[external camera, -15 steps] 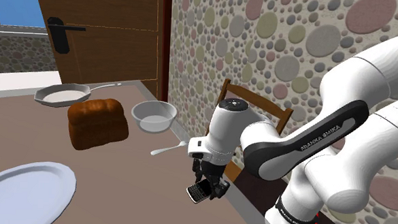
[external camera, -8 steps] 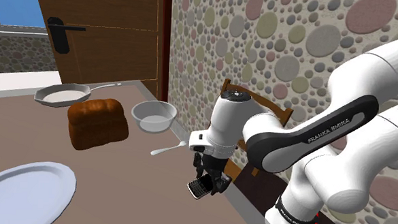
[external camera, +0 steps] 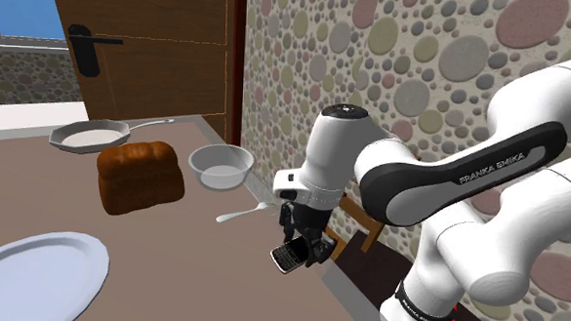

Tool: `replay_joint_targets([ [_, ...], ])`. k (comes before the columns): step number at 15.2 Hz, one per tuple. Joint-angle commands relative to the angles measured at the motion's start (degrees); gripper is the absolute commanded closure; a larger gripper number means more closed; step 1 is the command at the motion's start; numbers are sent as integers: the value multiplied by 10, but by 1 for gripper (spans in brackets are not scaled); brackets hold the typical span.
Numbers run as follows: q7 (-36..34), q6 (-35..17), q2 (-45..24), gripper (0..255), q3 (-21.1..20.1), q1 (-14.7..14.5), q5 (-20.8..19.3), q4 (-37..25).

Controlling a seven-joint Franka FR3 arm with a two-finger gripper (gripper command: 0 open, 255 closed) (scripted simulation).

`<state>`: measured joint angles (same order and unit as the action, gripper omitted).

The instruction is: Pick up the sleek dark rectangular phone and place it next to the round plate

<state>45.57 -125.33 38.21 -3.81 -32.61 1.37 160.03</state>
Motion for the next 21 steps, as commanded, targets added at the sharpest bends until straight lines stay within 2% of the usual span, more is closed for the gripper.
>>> replay_joint_targets([
  [1, 0, 20, 9, 255, 0, 0, 0, -10],
  [4, 0, 39, 16, 255, 1, 0, 0, -22],
  [12, 12, -8, -192, 255, 9, 18, -16, -184],
  [21, 21, 9, -394, 255, 16, 27, -27, -403],
])
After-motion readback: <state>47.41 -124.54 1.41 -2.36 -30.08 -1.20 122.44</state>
